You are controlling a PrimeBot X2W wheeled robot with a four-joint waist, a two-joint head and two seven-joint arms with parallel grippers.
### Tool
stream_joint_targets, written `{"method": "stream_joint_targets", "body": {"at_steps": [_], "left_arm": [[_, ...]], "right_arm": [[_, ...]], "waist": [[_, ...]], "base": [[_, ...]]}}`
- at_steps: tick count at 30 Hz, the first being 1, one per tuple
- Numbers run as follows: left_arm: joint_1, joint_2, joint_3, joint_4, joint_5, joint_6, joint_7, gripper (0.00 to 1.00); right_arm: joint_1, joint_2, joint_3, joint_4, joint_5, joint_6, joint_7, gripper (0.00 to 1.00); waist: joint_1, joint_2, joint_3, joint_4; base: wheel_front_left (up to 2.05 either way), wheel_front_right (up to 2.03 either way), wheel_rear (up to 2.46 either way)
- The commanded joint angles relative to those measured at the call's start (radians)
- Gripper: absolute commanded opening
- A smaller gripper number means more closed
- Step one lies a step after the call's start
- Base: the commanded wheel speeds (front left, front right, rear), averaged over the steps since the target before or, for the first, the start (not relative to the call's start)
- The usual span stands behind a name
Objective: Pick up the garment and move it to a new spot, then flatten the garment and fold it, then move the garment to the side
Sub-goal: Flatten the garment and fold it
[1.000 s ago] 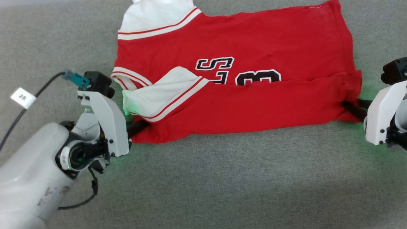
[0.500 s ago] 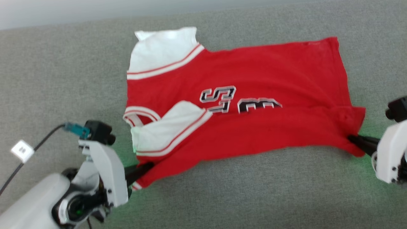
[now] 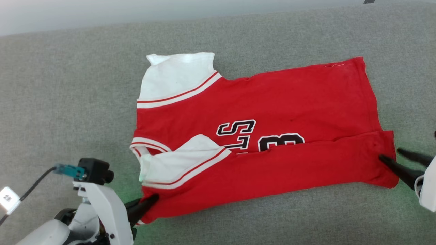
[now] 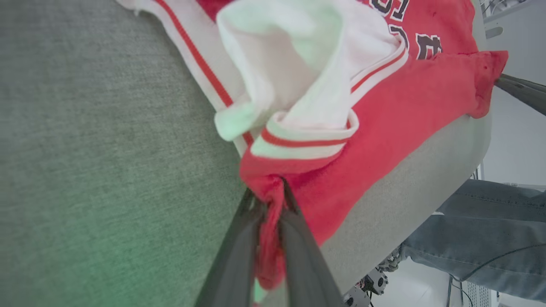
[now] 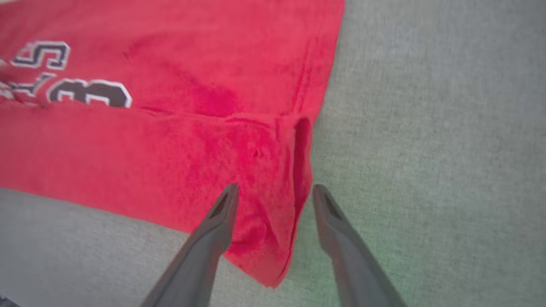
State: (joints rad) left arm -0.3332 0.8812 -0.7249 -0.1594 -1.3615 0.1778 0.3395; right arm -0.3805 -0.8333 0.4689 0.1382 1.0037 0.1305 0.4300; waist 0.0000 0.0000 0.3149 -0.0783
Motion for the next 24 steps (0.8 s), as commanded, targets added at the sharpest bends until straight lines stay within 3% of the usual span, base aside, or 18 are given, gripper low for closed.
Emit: {"method": "stream_joint_targets", "body": {"at_steps": [1,7,13,18,24], "left_arm": [[0.014,0.0,0.008,-0.003,0.014,0.011,-0.018,1.0],[0.024,0.003,0.057,-0.022,0.04,0.031,-0.12,1.0],[-0.049,-0.006,0.107,-0.001,0.144,0.036,-0.247,1.0],[-0.221,-0.102,0.128,0.122,0.222,0.015,-0.317,1.0],[-0.513,-0.205,0.078,0.37,0.33,-0.053,-0.286,1.0]], "right_arm": [[0.013,0.015,-0.03,-0.008,0.001,0.0,-0.019,1.0],[0.014,0.07,-0.124,-0.05,-0.075,0.0,-0.138,1.0],[-0.023,0.219,-0.204,-0.045,-0.205,0.0,-0.338,1.0],[-0.046,0.332,-0.258,-0.036,-0.261,0.0,-0.458,1.0],[-0.076,0.4,-0.299,-0.062,-0.33,0.0,-0.526,1.0]], "waist": [[0.0,0.0,-0.004,0.001],[0.0,0.0,-0.01,0.005],[0.0,0.0,-0.005,0.004],[0.0,0.0,0.016,-0.002],[0.0,0.0,0.071,-0.056]], "base": [[0.0,0.0,0.0],[0.0,0.0,0.0],[0.0,0.0,0.0],[0.0,0.0,0.0],[0.0,0.0,0.0]]}}
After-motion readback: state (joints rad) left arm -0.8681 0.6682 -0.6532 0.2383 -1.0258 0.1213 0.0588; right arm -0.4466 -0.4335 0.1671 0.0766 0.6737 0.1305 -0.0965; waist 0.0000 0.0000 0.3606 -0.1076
